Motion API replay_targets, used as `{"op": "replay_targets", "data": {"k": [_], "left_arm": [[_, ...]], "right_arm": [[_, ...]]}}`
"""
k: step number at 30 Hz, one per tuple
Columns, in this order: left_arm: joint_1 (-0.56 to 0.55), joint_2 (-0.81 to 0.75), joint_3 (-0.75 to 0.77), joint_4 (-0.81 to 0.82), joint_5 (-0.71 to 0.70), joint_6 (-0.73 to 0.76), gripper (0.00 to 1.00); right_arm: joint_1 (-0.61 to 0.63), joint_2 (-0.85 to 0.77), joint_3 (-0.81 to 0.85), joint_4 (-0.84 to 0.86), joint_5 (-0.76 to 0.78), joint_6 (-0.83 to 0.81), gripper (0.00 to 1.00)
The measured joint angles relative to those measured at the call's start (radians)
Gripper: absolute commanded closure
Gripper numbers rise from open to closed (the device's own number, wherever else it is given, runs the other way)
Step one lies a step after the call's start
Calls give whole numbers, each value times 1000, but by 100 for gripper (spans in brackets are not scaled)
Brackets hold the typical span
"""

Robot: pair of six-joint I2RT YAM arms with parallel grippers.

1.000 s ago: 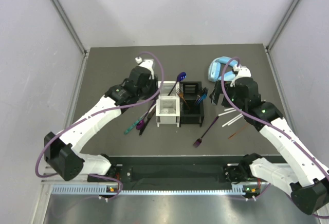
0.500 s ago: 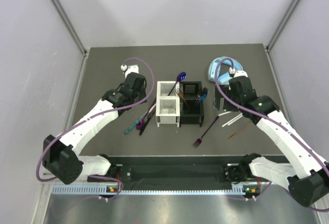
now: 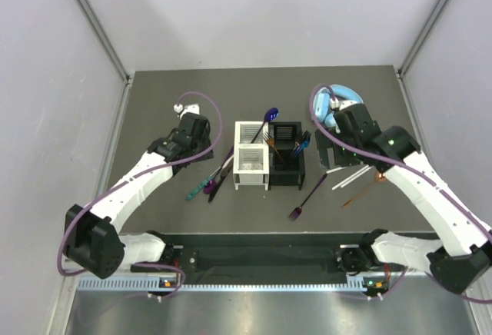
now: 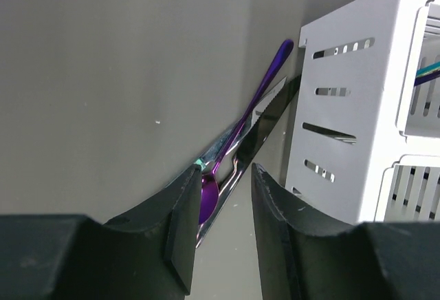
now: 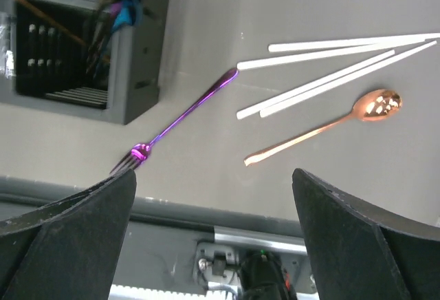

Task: Sort the eating utensils into containers
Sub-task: Move the container to the center of the board.

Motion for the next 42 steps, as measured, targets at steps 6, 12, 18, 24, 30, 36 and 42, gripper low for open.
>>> {"op": "replay_targets", "data": {"k": [6,12,18,24,30,36,42], "left_arm": [[11,-26,-11,3,42,13,60],[16,-52,-37,13,109,33,60],[17,-61,-46,17,214,34,61],[17,-97,-30,-19,299,58,60],[17,-175,-49,-14,327,91,60],[17,-174,-57,-13,346,97,59],[17,-154,-64,-10,343,78,58]], "right_arm": [[33,120,233,-116,123,0,10],[63,148,293,-165,231,-6,0],[82,180,277,-171,241,-107,0],[119,217,238,-170,203,-148,0],[163,280,240,-173,164,-147,1],[198,377,156,-149,77,-113,1],[259,319,65,-103,17,-40,1]]}}
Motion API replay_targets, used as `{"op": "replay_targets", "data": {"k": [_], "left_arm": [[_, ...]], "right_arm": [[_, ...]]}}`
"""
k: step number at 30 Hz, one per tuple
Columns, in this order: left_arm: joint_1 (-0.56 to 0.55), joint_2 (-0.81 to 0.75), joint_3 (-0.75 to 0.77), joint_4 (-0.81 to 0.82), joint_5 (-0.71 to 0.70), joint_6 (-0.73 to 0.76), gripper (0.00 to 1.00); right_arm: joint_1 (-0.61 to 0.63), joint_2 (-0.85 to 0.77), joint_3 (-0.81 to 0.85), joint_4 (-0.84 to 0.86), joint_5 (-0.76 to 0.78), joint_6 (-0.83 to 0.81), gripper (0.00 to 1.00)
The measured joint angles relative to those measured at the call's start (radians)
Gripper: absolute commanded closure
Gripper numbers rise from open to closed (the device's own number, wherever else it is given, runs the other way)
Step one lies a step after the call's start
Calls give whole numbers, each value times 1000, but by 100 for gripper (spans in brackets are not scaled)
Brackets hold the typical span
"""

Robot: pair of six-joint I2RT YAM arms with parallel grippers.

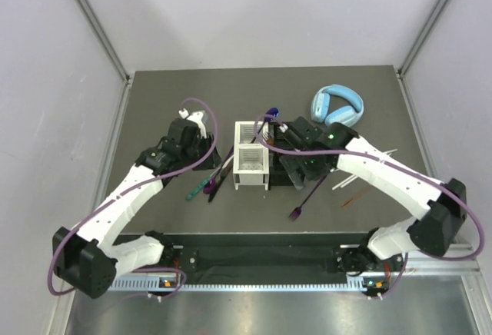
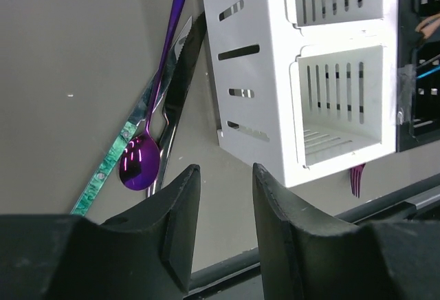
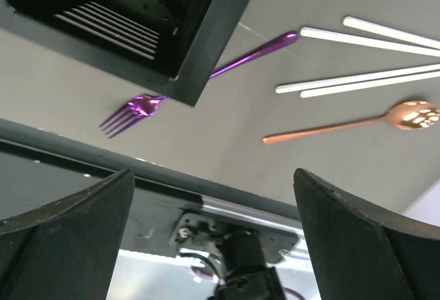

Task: Sort the eating utensils into containers
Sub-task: Move the container to the center of the board.

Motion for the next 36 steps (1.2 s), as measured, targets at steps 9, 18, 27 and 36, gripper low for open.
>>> {"op": "replay_targets", "data": {"k": [9,18,27,36], "left_arm": [[0,128,0,19,48,-42,57],[0,120,-24,34,54,-74,56],[0,106,-22,32,8,-67,56],[0,98,-6,30,-66,-47,56]], "right_arm": [[2,-41,-180,175,-60,17,0],[-18,124,-240,370,-115,-16,0],[-116,234,-129,380,-223,-111,0],[-171,381,32,423,-235,-133,0]]}}
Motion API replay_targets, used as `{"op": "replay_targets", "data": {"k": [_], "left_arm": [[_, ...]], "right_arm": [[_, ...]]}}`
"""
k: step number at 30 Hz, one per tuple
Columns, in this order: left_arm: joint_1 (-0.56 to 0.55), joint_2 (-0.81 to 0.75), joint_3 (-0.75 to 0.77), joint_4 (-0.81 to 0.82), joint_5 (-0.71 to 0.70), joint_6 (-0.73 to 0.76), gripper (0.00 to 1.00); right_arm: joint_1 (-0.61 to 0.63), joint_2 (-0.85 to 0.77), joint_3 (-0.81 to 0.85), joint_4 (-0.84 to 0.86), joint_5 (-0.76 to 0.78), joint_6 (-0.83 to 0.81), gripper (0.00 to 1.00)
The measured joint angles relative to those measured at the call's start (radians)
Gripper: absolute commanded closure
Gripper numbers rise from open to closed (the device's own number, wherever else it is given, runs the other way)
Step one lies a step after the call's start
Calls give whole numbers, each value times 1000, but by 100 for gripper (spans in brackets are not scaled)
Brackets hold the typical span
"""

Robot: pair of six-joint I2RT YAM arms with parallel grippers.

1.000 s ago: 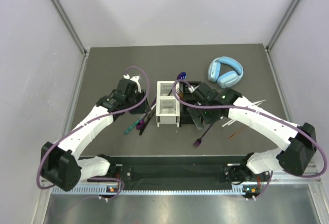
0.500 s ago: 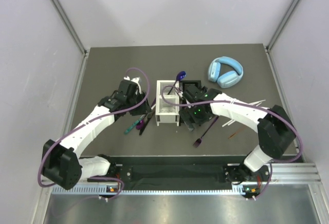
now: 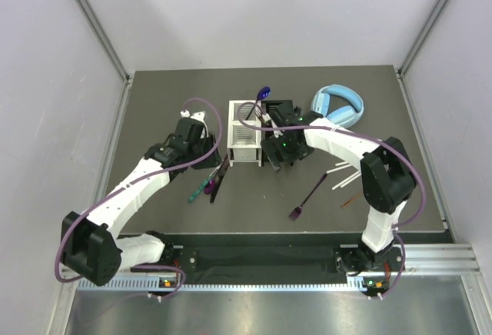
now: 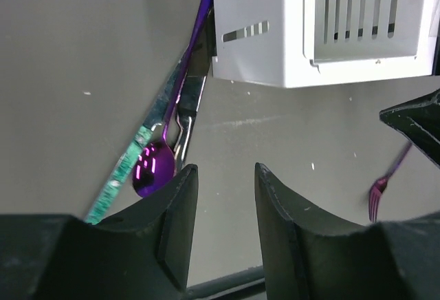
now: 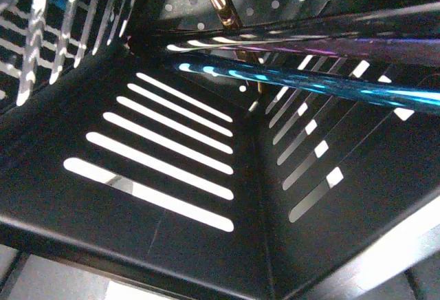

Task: Sort the eating utensils into containers
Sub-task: Move the container to the center of the board.

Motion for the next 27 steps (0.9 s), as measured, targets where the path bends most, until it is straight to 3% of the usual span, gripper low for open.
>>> {"op": "replay_targets", "data": {"k": [4,9,14,20,27], "left_arm": [[0,1,20,-8,-51,3,49],[17,0,40,-16,-128,8,50],[53,29,46,-45,-148,31,50],[65,169,63,-73,-133,64,51],[67,306,160,-89,-128,90,56]], "right_arm": [[-4,32,39,14,4,1,0],[-6,-17,27,37,54,31,0],[-18,-221,37,5,124,50,0],[-19,-463,148,-13,161,57,0],[-23,-553,74,6,168,71,0]]}}
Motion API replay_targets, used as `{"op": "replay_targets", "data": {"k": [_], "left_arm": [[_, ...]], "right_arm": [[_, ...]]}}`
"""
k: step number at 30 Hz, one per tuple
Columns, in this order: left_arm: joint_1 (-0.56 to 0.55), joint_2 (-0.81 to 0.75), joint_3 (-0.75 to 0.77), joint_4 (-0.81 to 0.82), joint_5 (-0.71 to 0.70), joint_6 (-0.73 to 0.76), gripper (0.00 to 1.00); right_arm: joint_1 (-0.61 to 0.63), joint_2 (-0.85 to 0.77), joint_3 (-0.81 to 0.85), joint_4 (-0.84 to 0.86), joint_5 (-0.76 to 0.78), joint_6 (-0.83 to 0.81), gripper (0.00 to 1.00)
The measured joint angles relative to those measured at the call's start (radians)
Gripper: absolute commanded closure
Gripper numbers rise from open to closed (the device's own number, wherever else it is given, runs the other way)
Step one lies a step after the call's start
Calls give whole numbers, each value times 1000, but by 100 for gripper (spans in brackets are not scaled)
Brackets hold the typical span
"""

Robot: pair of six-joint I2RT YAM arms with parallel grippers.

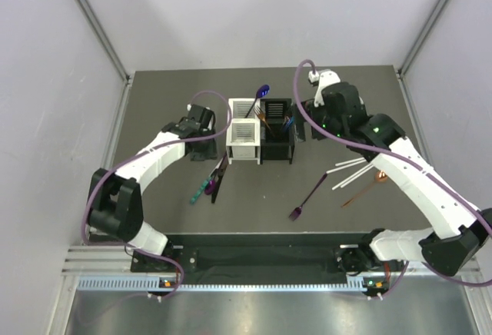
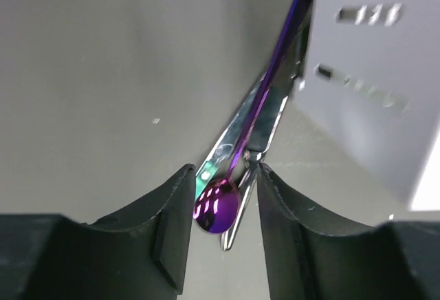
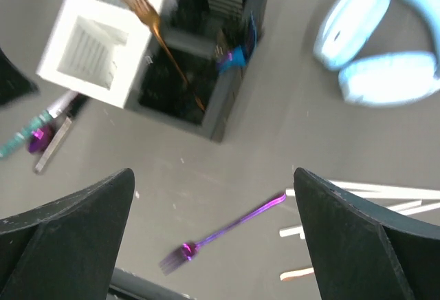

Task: Sort the eating utensils into containers
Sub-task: Move the container to the center of the board, then pick up the spoon from the center of the board.

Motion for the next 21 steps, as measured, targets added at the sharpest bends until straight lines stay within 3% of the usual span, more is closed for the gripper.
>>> {"op": "replay_targets", "data": {"k": [9,21], "left_arm": [[-2,70,22,2,71,5,69],[-34,91,-58,9,104,3,70]], "right_arm": [[-6,-28,-163,23,-8,1,0],[-60,-100,-264,102,-46,1,0]]}}
